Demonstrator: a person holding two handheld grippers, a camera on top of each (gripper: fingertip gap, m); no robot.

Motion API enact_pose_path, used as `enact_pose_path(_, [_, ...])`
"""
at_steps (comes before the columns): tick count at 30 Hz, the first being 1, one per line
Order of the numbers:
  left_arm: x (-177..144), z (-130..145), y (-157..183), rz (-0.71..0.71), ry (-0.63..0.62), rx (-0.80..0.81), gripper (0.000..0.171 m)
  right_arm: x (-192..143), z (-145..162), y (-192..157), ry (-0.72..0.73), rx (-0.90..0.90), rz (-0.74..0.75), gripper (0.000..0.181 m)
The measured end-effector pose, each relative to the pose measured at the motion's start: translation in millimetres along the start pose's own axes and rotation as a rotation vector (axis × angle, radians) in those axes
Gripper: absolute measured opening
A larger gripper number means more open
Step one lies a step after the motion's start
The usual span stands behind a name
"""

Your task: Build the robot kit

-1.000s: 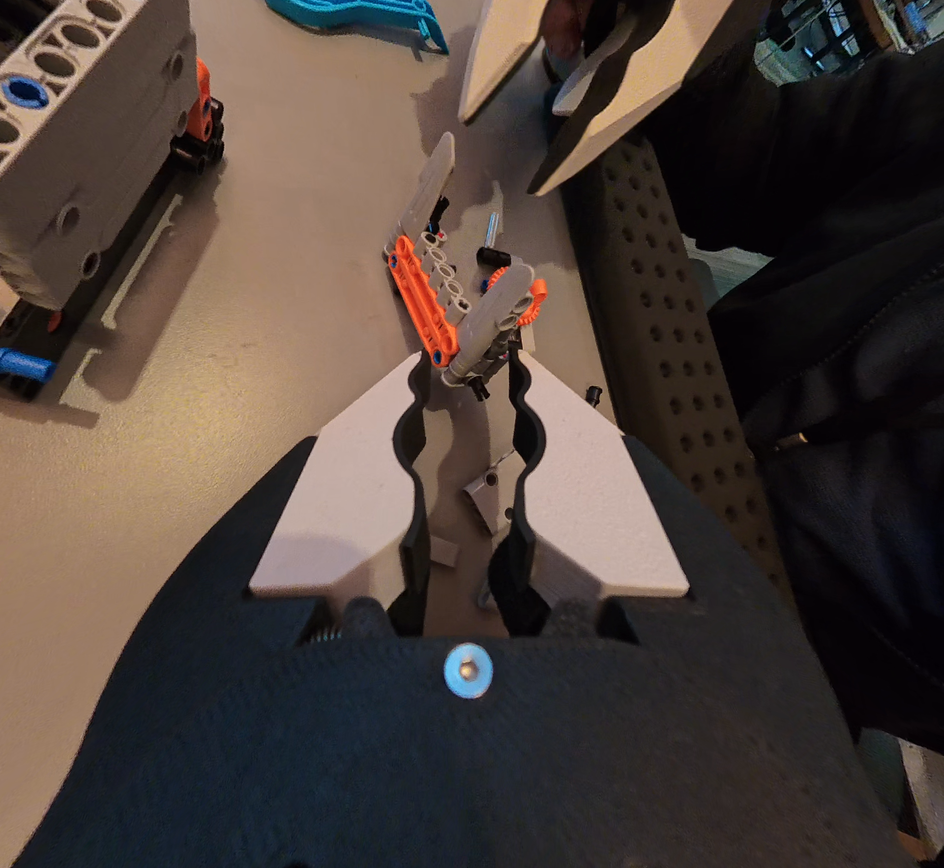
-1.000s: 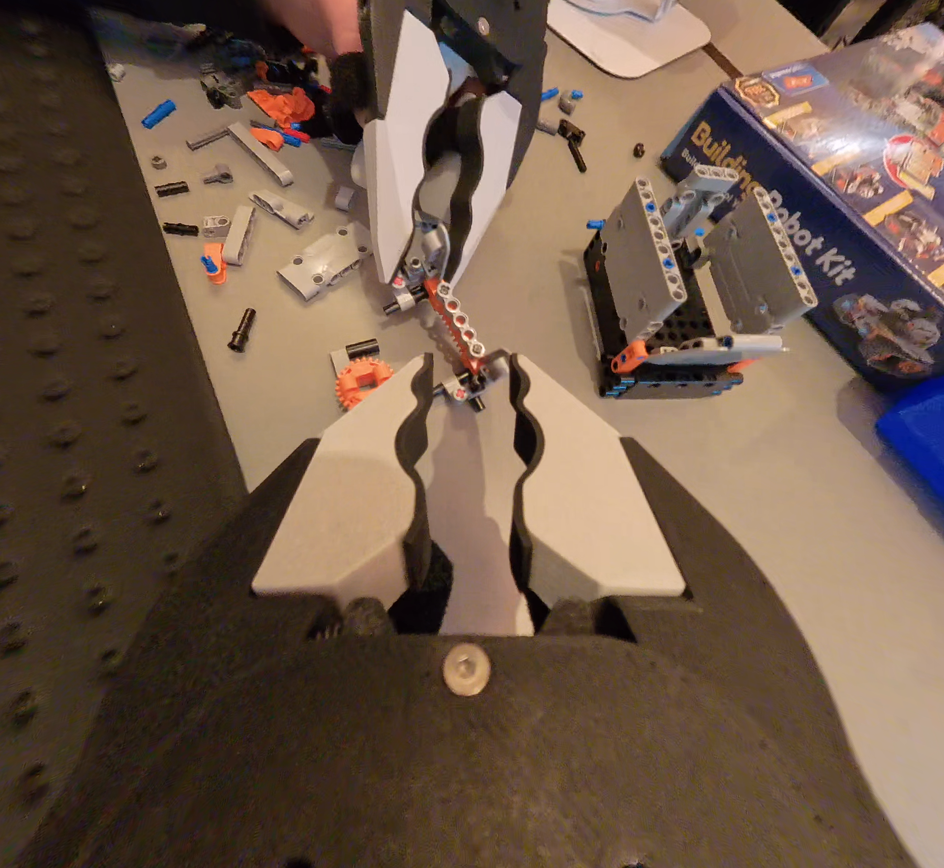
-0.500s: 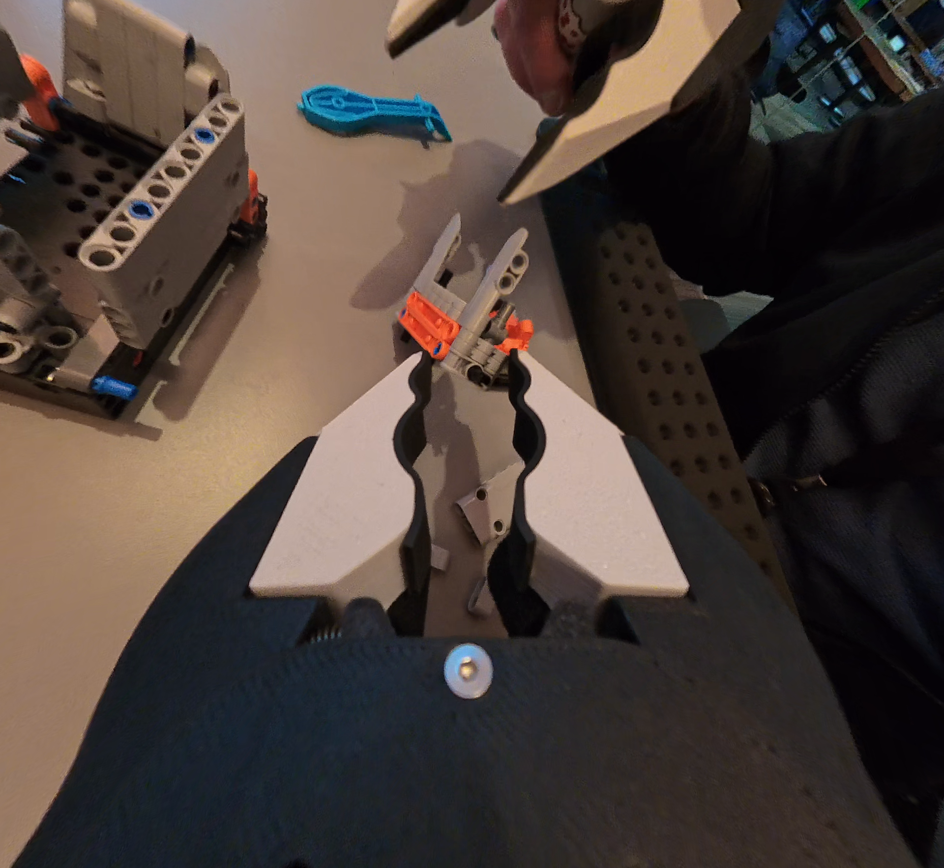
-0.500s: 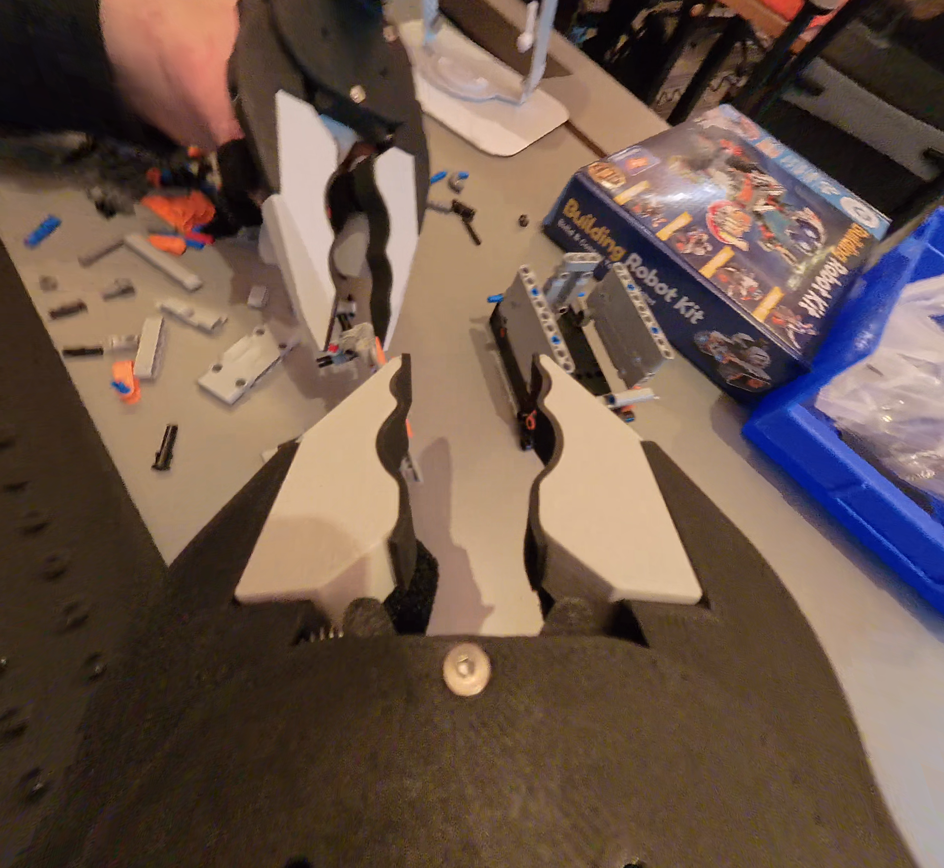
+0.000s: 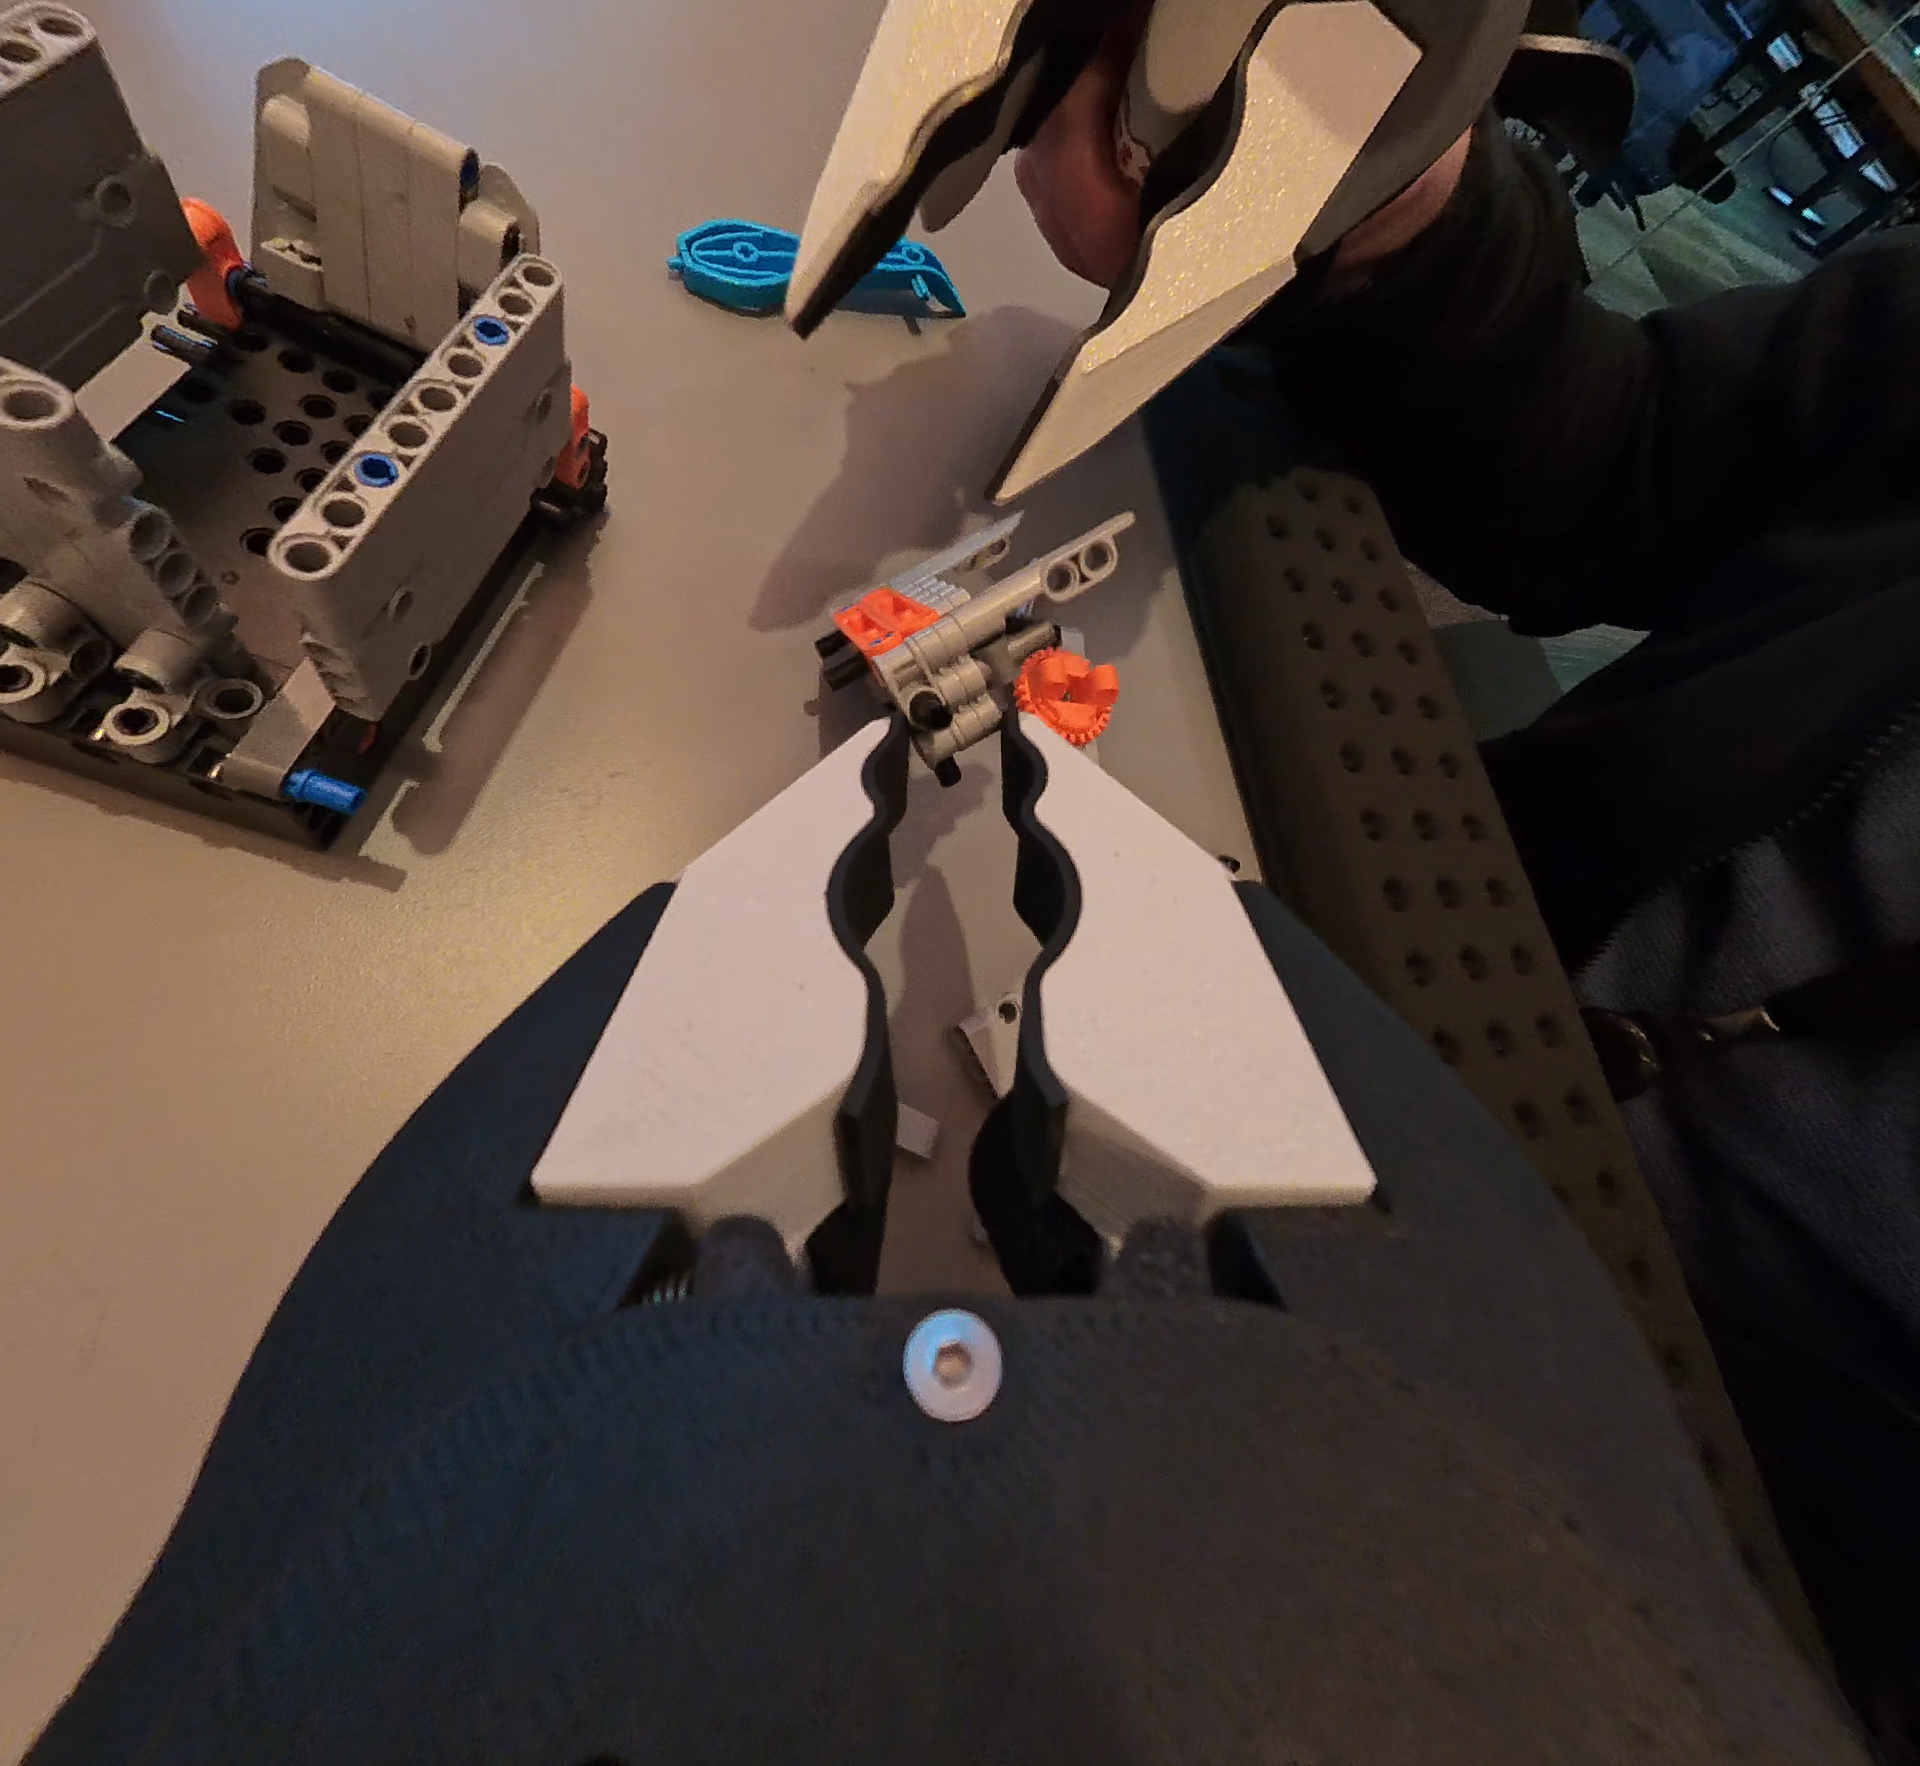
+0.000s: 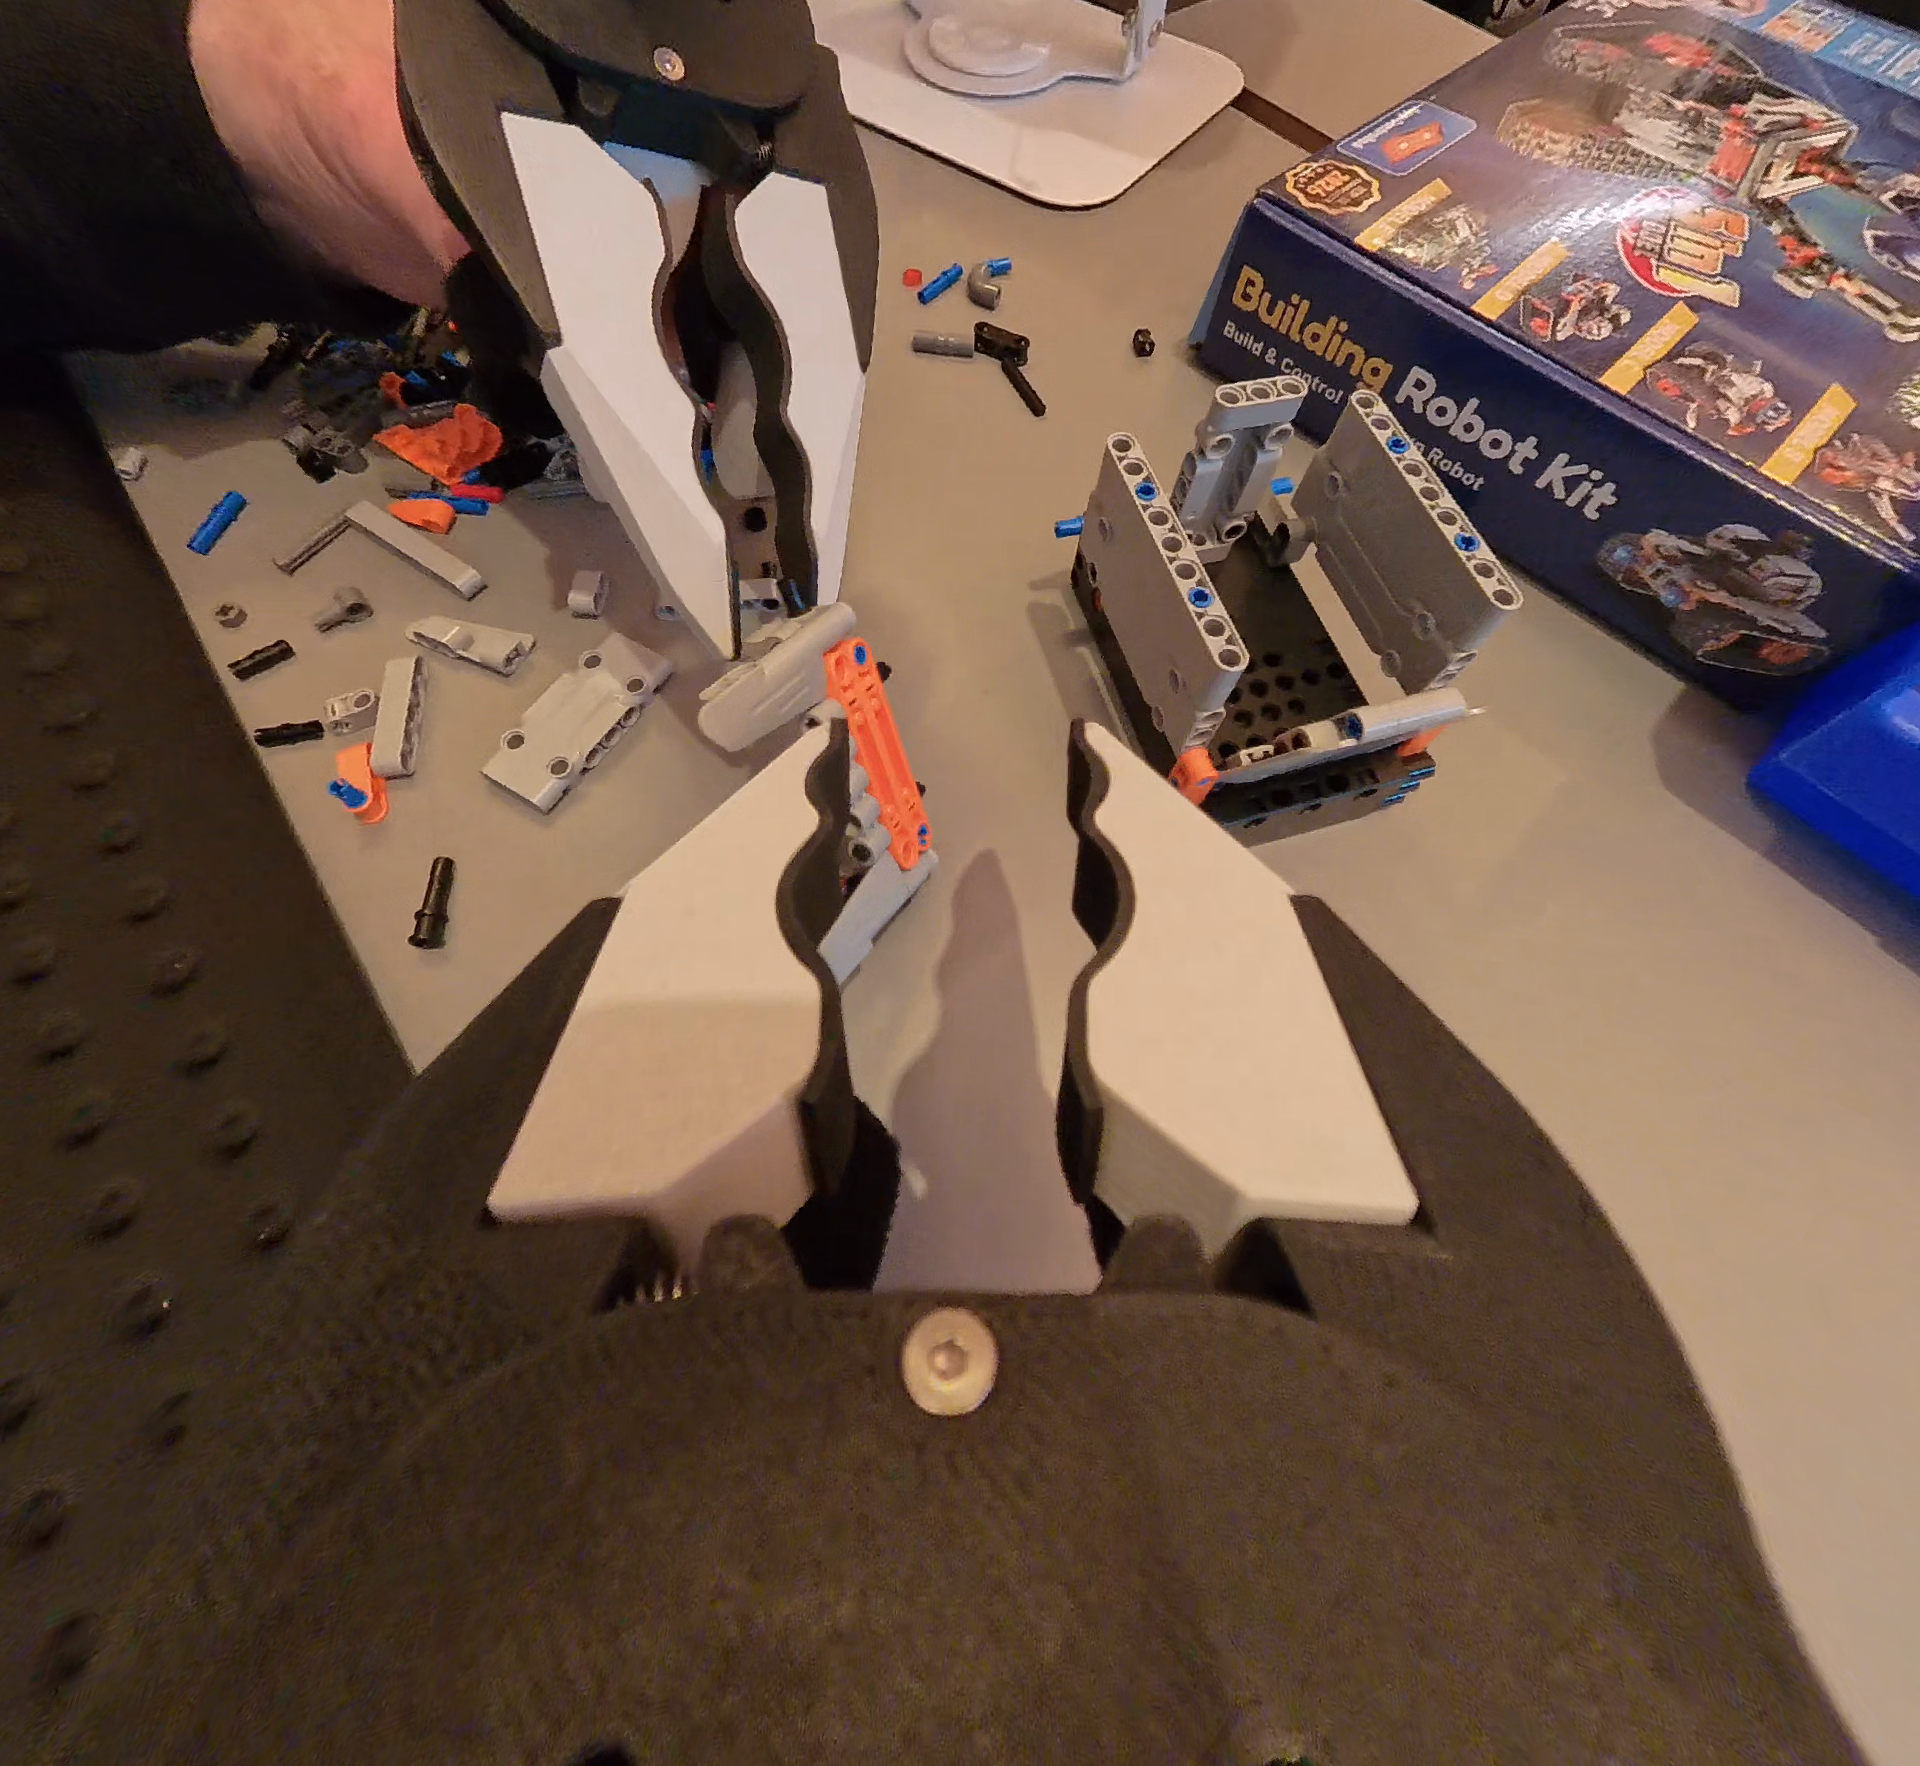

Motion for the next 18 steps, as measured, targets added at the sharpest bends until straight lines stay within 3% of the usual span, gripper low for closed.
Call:
enact_pose_path(6, [-11.8, -10.0, -1.6, -0.017, 0.046, -0.001, 0.015, -5.0, -7.4, -3.6, 0.046, 0.011, -0.031, 0.037])
enact_pose_path(15, [-17.5, -13.8, -2.4, -0.051, 0.039, -0.004, 0.014, -5.9, -17.4, -24.7, 0.007, -0.125, -0.021, 0.042])
enact_pose_path(18, [-17.7, -14.2, -3.6, -0.076, 0.028, 0.003, 0.014, -10.6, -19.6, -36.4, -0.007, -0.086, -0.096, 0.043])
Point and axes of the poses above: each gripper's, where its closed fingertips meet, x out along the fingers, z out of its underside, y = z × x across the jaws, the point moved 4 cm from there along -x, back along the fingers, and after that the axes turned 7 degrees about x, right-handed, at the moved point
